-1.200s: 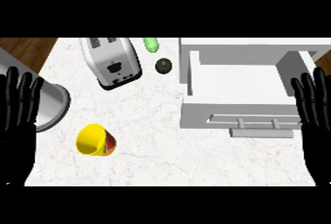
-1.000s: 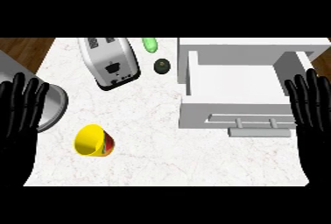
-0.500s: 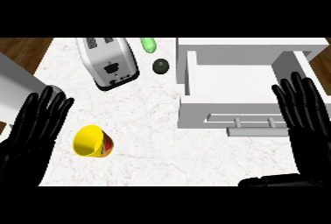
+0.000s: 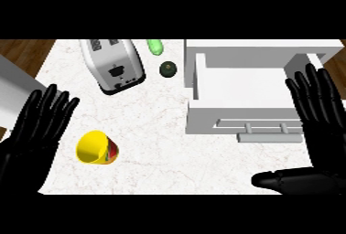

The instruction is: Pick up the cup, place it into the drawer and close the drawer

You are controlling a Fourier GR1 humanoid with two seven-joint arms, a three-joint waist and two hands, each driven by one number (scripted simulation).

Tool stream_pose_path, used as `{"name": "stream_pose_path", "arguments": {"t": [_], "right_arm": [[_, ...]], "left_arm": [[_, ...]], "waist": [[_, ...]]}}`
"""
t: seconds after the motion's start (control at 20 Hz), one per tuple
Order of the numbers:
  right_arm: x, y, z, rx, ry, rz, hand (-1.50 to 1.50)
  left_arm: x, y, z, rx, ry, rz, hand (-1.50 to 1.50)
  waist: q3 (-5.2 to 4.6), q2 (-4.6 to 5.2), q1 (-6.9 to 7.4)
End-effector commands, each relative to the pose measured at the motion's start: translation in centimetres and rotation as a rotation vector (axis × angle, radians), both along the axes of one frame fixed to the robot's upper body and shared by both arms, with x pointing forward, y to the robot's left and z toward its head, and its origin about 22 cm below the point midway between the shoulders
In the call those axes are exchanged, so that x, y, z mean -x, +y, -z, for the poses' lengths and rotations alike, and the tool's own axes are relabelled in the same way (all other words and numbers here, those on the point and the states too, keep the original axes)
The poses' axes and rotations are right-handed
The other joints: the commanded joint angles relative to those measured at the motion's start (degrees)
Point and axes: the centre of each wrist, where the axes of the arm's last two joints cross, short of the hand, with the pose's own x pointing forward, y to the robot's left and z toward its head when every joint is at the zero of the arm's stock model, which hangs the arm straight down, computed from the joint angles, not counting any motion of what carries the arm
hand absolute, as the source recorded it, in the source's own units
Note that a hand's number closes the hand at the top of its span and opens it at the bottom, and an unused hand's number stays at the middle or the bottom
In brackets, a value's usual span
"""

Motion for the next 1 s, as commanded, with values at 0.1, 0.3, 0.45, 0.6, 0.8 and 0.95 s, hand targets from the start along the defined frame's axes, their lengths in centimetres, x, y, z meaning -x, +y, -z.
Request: {"name": "stream_pose_path", "arguments": {"t": [0.1, 0.3, 0.45, 0.6, 0.8, 0.95], "right_arm": [[0.0, 1.1, -0.1, -0.012, -0.013, -0.004, -1.50], [-1.0, 1.0, 2.5, 0.003, -0.026, 0.001, -1.50], [-0.2, -0.6, 1.0, 0.010, -0.010, -0.004, -1.50], [-1.2, 0.4, -0.9, -0.015, 0.001, 0.002, -1.50], [-0.3, 0.1, -0.5, 0.007, -0.006, -0.004, -1.50], [-0.8, -0.6, 0.0, -0.004, -0.026, 0.009, -1.50]], "left_arm": [[-1.5, 1.1, 1.9, -0.012, 0.041, -0.009, -1.50], [0.2, -0.2, 3.1, -0.026, 0.036, -0.020, -1.50], [-1.8, 1.6, 3.0, -0.027, 0.087, -0.062, -1.50], [-0.7, 0.5, 4.8, -0.054, 0.090, -0.066, -1.50], [0.3, 1.3, 6.3, -0.068, 0.147, -0.094, -1.50], [0.2, 3.5, 8.2, -0.053, 0.161, -0.103, -1.50]], "waist": [[-0.01, 0.02, -0.05], [-0.01, 0.03, 0.11], [-0.01, 0.04, -0.13], [-0.02, 0.03, 0.04], [-0.02, 0.00, -0.01], [-0.02, 0.03, -0.03]]}}
